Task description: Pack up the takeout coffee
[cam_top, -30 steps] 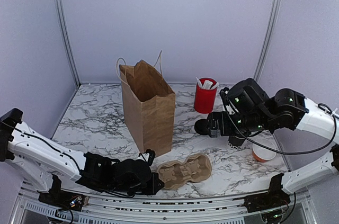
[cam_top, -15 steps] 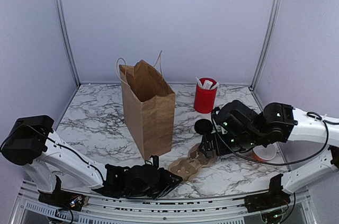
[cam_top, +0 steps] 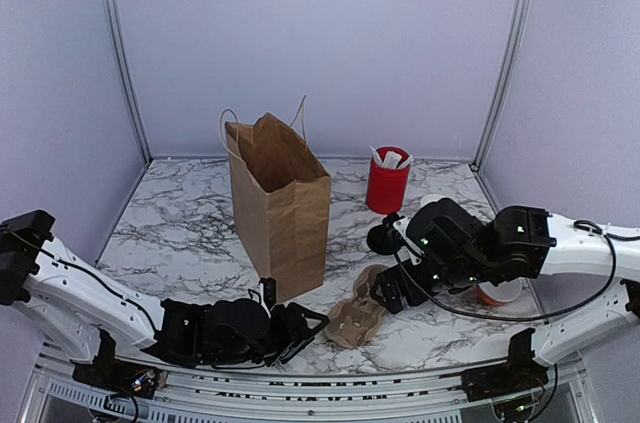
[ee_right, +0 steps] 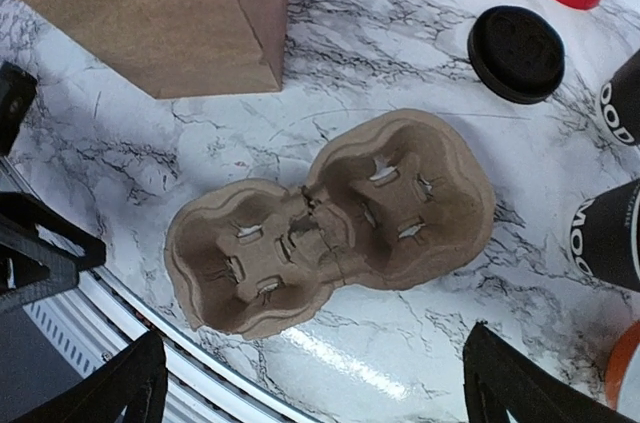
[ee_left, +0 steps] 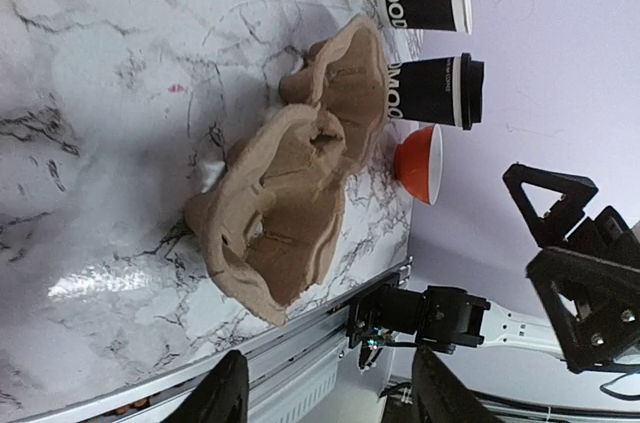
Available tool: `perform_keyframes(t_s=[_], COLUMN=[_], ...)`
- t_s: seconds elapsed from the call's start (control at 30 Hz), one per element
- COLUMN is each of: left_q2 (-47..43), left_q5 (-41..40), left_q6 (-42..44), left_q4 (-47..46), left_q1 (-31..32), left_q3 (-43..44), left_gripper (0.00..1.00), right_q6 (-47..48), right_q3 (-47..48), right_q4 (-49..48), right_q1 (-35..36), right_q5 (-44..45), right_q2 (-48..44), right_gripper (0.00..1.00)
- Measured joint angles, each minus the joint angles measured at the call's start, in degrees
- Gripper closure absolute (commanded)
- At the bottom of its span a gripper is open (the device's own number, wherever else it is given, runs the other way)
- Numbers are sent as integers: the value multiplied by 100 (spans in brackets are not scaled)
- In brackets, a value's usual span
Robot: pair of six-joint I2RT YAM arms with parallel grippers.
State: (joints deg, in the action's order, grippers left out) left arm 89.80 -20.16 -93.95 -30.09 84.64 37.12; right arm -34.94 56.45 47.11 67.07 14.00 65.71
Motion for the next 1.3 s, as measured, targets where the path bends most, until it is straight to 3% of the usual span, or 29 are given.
perform_keyframes(t_s=[0.37, 0.63, 0.93, 1.3], left_q2=[-2162, -4019, -4369, -4413], left_q5=[-839, -822, -151, 518], left_q6=[1064, 2238, 3187, 3622], left_q4=[2743, 4190, 4907, 5012], left_q1=[-264, -1751, -3281, -3886], left_q3=[35, 166, 450, 450], left_gripper=[35, 29, 28, 28], right_q6=[1285, 1725, 1773, 1832], right_q3=[-446, -431, -247, -85], right_q4=[-870, -1189, -1368, -1416], right_q1=[-160, -369, -380, -654], right_q5=[-562, -754, -890, -859], right_q2=[734, 1611, 2461, 2741], right_gripper=[6, 13, 17, 23])
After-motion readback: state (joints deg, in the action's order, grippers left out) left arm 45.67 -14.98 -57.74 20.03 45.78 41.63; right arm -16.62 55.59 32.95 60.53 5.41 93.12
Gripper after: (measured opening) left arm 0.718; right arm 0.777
